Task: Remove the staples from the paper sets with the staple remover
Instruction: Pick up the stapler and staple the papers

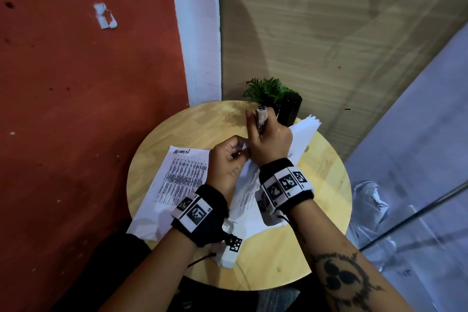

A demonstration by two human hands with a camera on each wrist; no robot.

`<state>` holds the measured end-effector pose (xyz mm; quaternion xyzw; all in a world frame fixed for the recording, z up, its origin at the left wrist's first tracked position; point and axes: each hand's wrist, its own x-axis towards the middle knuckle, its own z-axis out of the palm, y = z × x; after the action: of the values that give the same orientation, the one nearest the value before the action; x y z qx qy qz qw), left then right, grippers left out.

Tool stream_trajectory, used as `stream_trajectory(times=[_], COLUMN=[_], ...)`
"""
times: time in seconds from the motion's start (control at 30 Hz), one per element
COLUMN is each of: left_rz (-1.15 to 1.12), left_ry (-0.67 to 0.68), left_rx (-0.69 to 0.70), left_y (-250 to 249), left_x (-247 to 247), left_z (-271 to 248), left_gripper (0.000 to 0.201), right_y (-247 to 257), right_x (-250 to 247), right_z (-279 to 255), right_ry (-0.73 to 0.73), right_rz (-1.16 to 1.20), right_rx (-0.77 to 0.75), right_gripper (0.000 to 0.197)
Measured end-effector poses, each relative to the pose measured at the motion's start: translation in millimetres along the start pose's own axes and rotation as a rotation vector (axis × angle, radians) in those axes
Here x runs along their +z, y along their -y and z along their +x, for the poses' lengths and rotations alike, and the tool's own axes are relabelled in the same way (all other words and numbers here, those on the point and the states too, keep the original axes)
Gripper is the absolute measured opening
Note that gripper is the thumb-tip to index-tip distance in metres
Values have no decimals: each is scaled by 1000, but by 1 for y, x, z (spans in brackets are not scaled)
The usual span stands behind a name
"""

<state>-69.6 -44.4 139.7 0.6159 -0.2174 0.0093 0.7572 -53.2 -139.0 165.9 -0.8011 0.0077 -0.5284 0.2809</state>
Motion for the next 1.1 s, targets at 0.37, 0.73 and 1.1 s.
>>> stream_trajectory(times=[0.37, 0.73, 1.1], left_rz=[197, 168, -17], left_ry=[-92, -62, -39], left_rx=[-2, -33, -87], left_y=[13, -2, -10], left_x=[-23, -19, -30], left_z=[12, 17, 20], left_gripper=[25, 11, 16], right_y=[-58, -114, -116], right_x=[-100, -90, -91], right_z=[12, -50, -28], right_ry=[-615, 396, 387], right_rz=[641, 455, 559], right_rx=[722, 1075, 1063], right_gripper=[24, 78, 21])
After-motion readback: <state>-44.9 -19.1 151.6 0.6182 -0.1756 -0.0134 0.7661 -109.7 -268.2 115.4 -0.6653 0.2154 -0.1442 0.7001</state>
